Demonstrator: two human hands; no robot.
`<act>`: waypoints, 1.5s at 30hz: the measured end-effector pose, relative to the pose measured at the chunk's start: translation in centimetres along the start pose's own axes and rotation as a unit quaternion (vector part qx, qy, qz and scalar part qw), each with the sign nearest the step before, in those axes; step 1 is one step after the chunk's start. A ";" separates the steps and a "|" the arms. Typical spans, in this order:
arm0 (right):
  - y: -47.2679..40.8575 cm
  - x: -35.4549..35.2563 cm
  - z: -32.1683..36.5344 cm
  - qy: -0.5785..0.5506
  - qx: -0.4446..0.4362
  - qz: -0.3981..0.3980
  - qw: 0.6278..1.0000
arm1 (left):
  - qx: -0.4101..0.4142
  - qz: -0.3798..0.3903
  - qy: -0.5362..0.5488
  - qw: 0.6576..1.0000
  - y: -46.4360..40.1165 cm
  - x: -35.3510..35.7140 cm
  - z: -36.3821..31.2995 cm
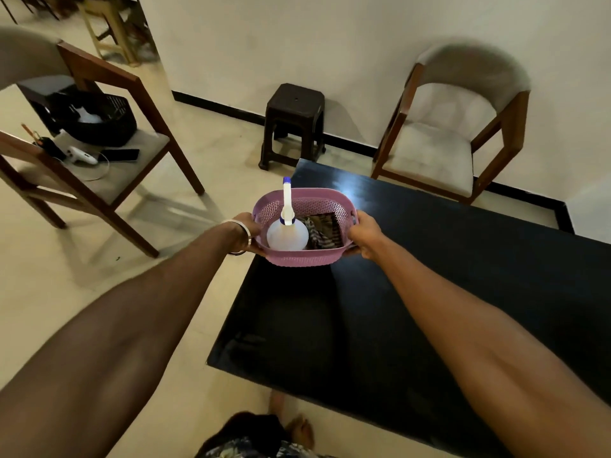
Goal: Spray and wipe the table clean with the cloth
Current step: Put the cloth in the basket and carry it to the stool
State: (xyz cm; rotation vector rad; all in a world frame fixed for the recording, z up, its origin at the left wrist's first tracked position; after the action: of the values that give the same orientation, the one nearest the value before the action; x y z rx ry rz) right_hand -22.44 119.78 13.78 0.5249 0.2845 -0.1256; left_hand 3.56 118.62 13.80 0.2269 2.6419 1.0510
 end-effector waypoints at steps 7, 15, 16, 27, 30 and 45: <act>2.6 3.9 0.9 0.019 -0.021 0.028 0.999 | -0.010 0.018 -0.002 1.000 1.7 -3.9 1.8; 0.6 10.9 3.9 0.014 -0.012 0.013 1.000 | 0.012 0.035 -0.028 0.999 -1.3 -11.6 0.6; 0.2 12.0 4.4 0.009 -0.006 0.006 1.000 | 0.013 0.032 -0.041 0.999 -2.2 -13.0 0.3; -5.3 22.2 11.4 -0.047 0.009 -0.057 0.997 | 0.044 0.051 -0.086 0.994 -10.4 -25.9 -4.3; -7.2 24.0 12.9 -0.040 0.011 -0.071 0.997 | 0.044 0.058 -0.095 0.993 -12.7 -28.1 -5.3; -23.8 25.4 21.1 -0.050 0.003 -0.093 0.994 | 0.044 0.078 -0.090 0.992 -27.3 -32.5 -16.8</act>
State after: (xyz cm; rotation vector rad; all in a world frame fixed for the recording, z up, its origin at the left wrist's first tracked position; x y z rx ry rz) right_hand 2.19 87.38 12.32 0.4950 0.2343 -0.3328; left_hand 27.83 79.99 13.33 0.5308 2.5421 0.9128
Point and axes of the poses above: each hand's wrist, its own y-axis away from the middle knuckle, its own x-axis out of the palm, z = x × y, the point moved 10 cm from there along -y, towards the middle knuckle, and after that the axes turned 1 degree about -x, right-handed, at the moved point
